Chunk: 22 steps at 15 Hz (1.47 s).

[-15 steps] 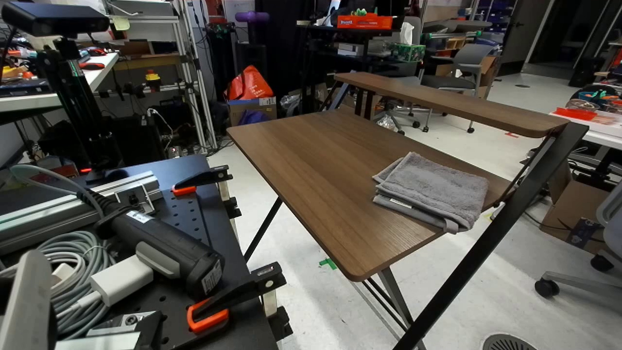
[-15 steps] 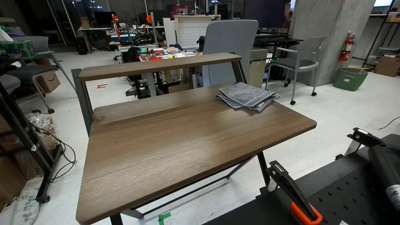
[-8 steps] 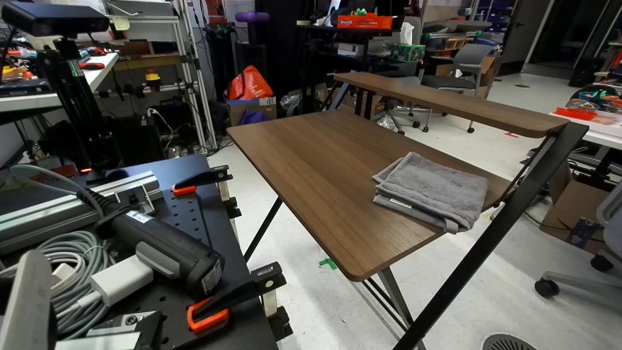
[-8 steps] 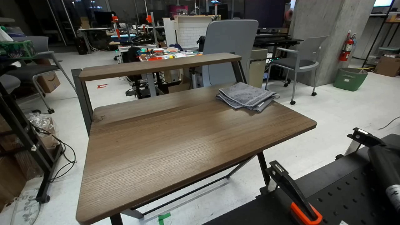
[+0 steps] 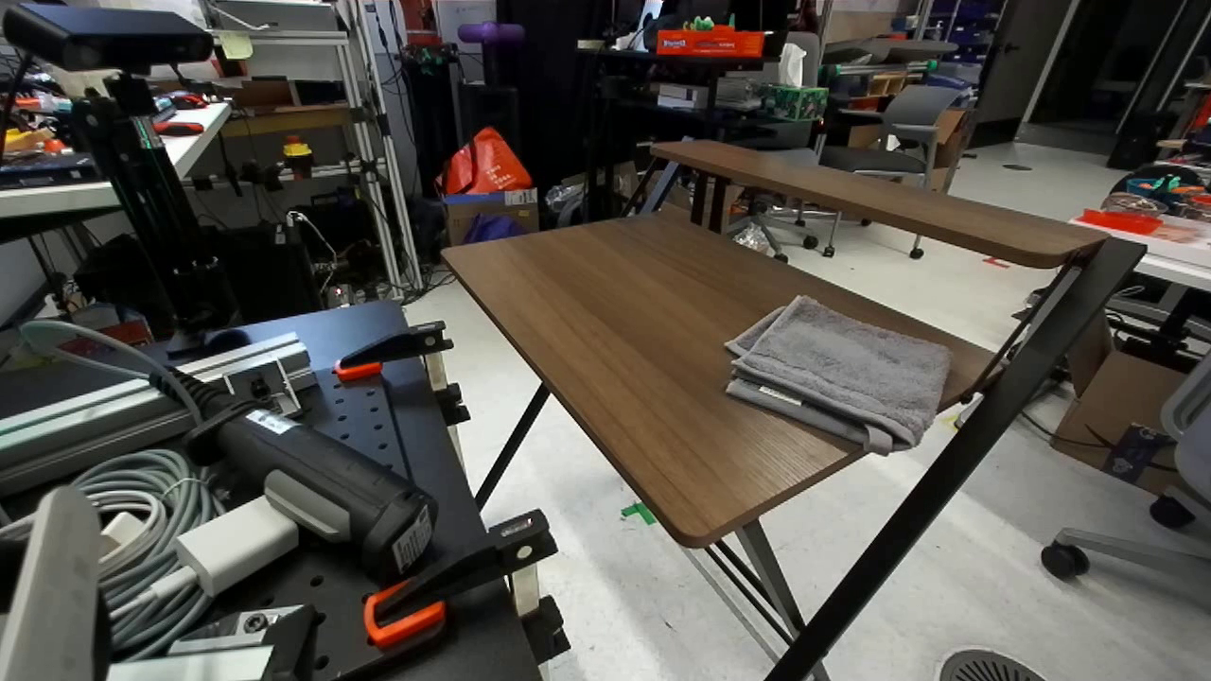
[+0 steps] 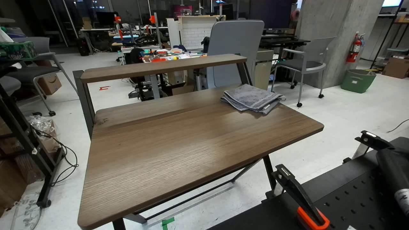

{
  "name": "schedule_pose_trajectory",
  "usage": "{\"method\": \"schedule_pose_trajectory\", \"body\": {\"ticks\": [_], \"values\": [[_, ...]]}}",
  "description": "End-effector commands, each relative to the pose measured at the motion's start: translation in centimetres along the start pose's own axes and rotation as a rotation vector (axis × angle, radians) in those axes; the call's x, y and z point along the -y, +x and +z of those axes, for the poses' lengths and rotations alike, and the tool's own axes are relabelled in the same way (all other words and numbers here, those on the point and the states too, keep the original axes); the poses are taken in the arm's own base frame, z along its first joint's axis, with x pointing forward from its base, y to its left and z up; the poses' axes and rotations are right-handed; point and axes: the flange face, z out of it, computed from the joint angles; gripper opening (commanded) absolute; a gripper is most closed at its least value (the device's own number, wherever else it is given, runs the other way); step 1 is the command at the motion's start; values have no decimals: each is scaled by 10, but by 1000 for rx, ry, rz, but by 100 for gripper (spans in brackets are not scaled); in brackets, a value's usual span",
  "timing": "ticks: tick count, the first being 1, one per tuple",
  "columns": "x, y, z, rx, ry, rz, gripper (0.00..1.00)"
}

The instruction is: Push the towel to the left

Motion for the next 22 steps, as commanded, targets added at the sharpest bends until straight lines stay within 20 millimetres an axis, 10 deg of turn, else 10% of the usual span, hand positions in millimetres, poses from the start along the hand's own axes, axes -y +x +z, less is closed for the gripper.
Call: {"method": "schedule_pose_trajectory", "body": {"ticks": [1,13,22], "values": [[0,0,0,1,0,0,100],[0,0,0,1,0,0,100],[61,82,100,36,16,54,100]]}}
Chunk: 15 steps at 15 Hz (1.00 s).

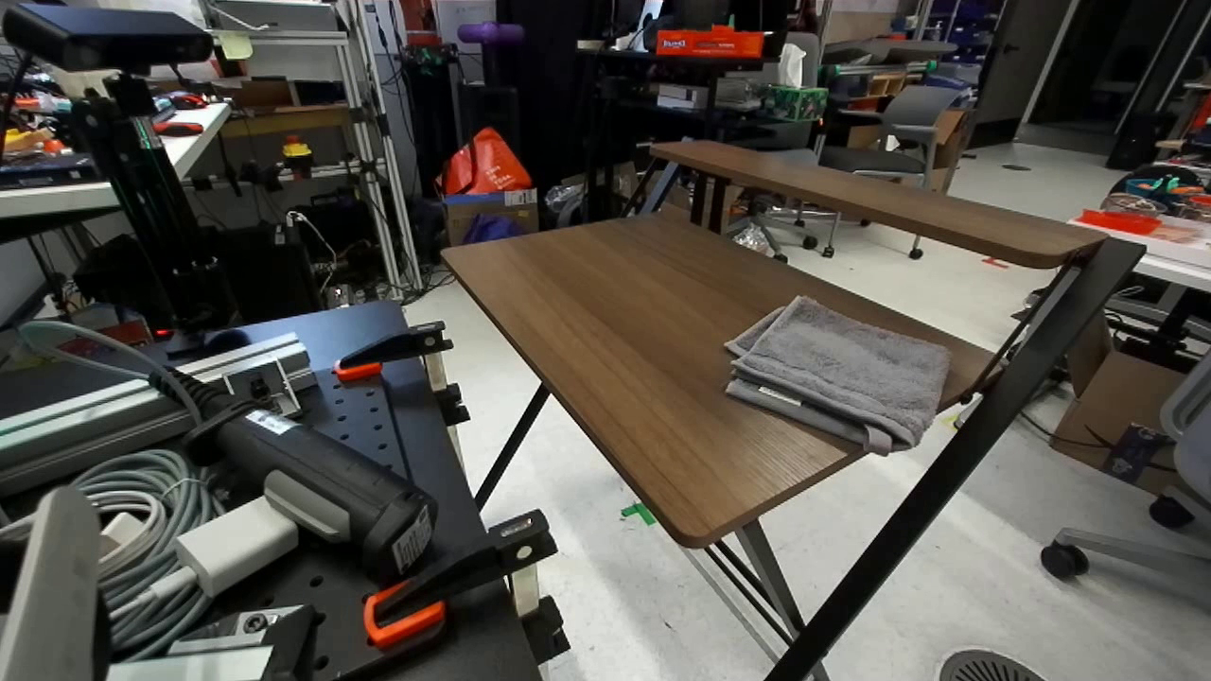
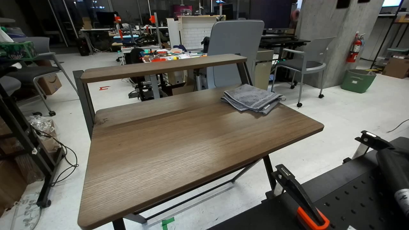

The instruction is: Push the towel to the left

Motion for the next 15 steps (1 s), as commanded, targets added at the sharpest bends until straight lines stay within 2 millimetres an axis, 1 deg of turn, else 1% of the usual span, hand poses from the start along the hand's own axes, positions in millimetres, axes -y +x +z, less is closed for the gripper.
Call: {"method": "schedule_pose_trajectory", "body": {"ticks": [1,2,4,8,10,12,15], "values": [[22,43,49,-3,16,42,100],[24,53,65,-20,10,60,100],[22,75,93,-69,-26,104,100],[-1,109,137,-90,-13,140,100],[-8,119,155,-96,7,155,100],[-12,130,167,-102,27,174,100],[-11,147,184,-100,55,215,100]]}}
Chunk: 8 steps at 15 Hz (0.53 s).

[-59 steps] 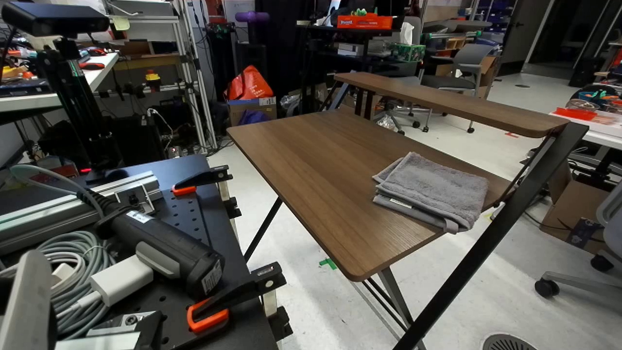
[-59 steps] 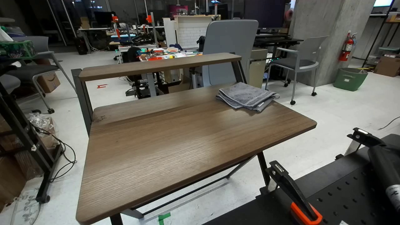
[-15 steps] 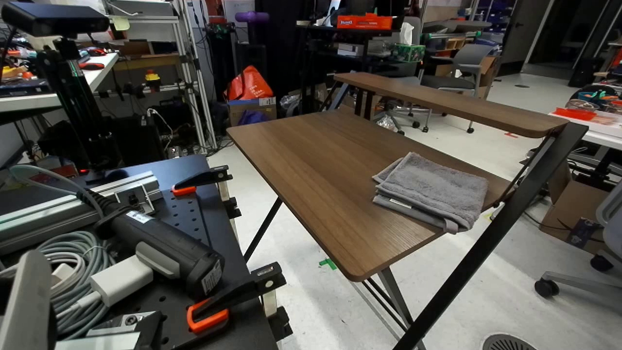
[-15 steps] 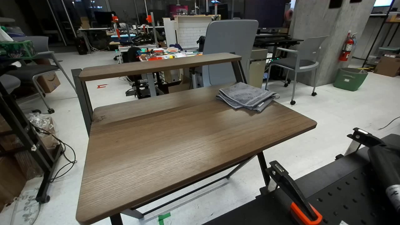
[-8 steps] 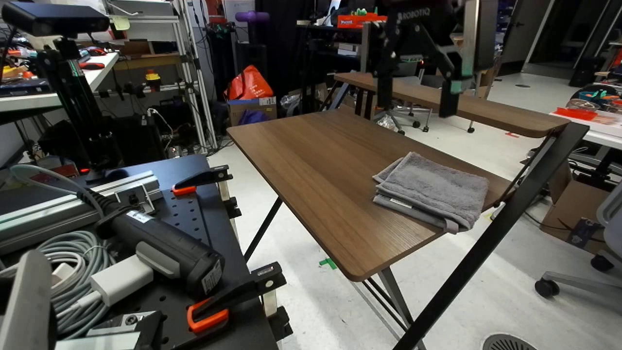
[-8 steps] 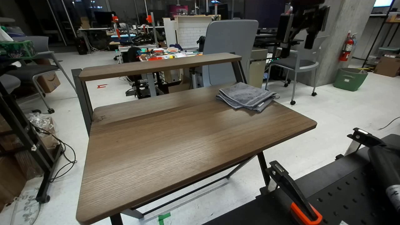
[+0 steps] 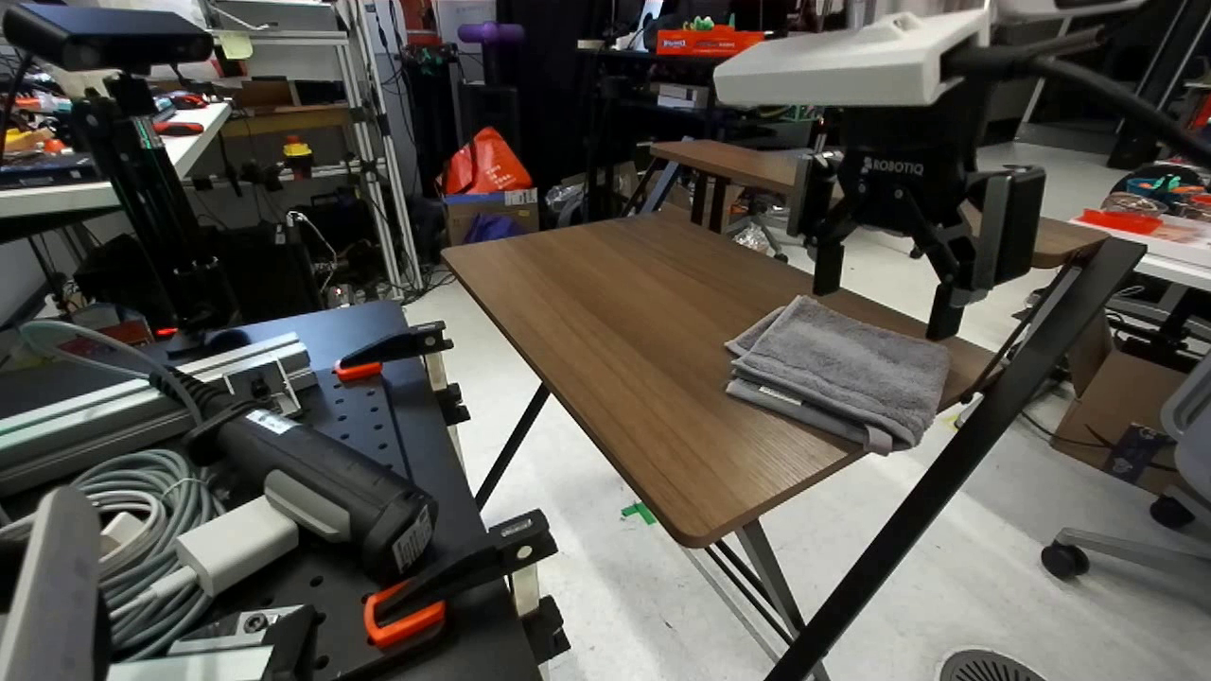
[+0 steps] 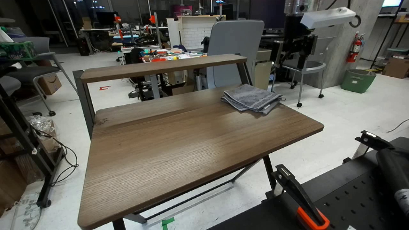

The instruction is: Push the towel to the left

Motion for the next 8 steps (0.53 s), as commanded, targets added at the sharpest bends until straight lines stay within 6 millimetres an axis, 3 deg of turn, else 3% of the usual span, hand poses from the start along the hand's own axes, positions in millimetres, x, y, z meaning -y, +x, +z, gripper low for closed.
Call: {"method": "schedule_pose_trajectory", "body": {"ticks": [1,8], "values": [[2,27,21,-19,34,35,100],[20,53,72,10,55,58,100]]}}
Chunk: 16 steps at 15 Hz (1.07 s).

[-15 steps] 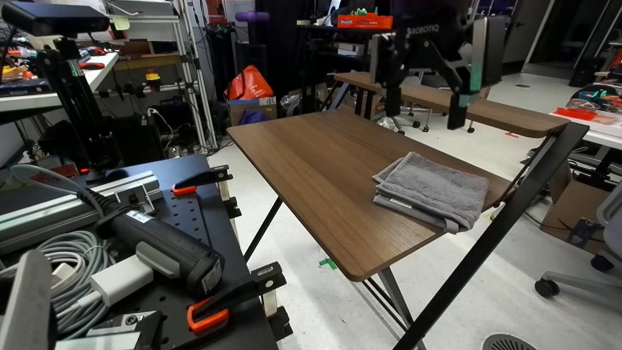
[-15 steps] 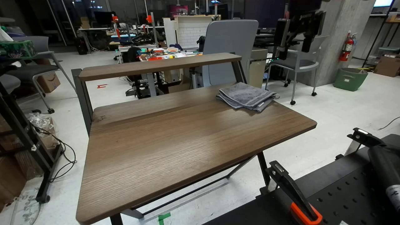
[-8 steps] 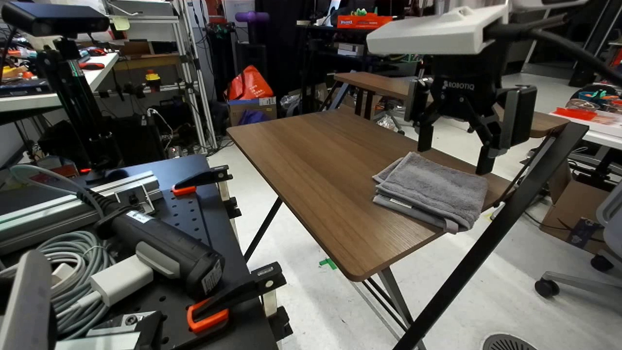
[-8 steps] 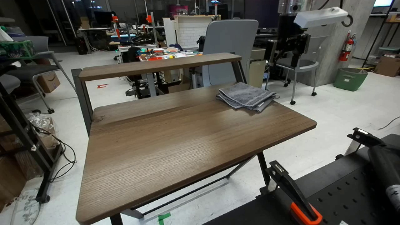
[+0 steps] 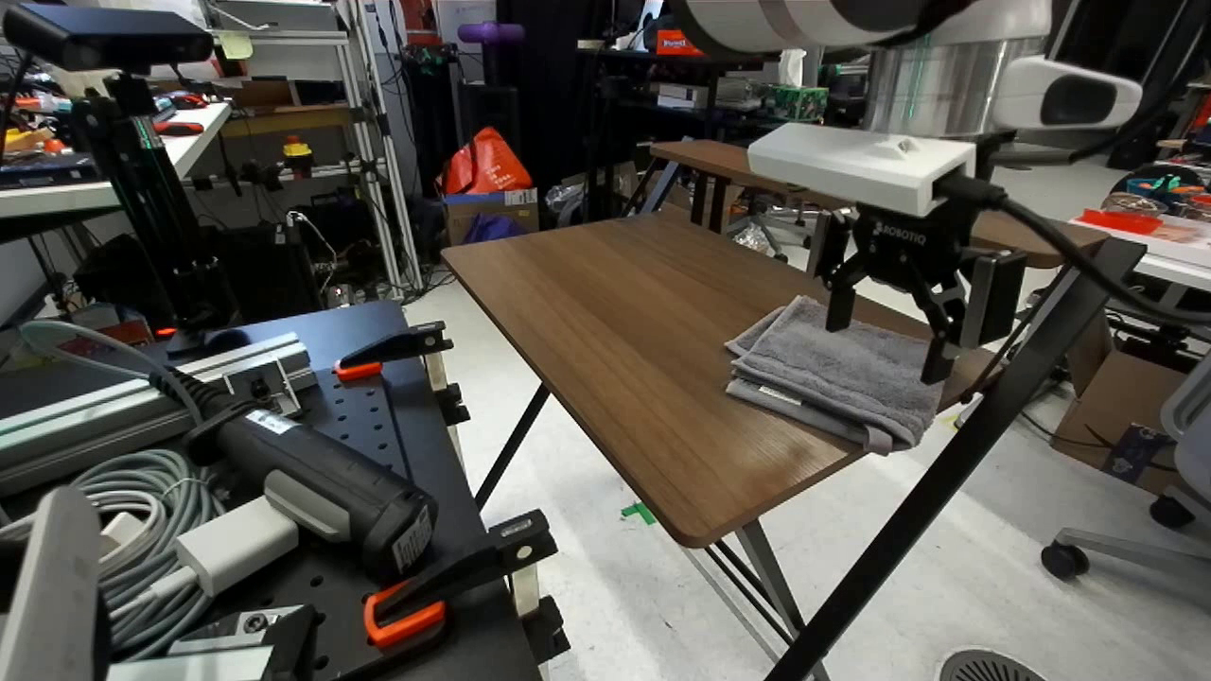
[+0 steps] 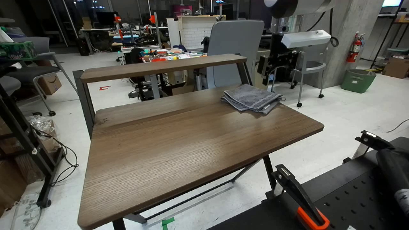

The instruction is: Push the towel to the left

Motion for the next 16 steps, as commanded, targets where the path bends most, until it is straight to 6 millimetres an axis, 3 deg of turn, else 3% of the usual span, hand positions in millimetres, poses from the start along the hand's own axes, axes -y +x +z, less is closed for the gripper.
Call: {"method": "schedule_pose_trajectory", "body": {"ticks": [1,9,13,16], "values": [[14,17,26,9,23,8,100],[63,26,74,47,31,-44,100],[104,26,86,60,44,-103,100],[150,24,89,73,57,-164,100]]}}
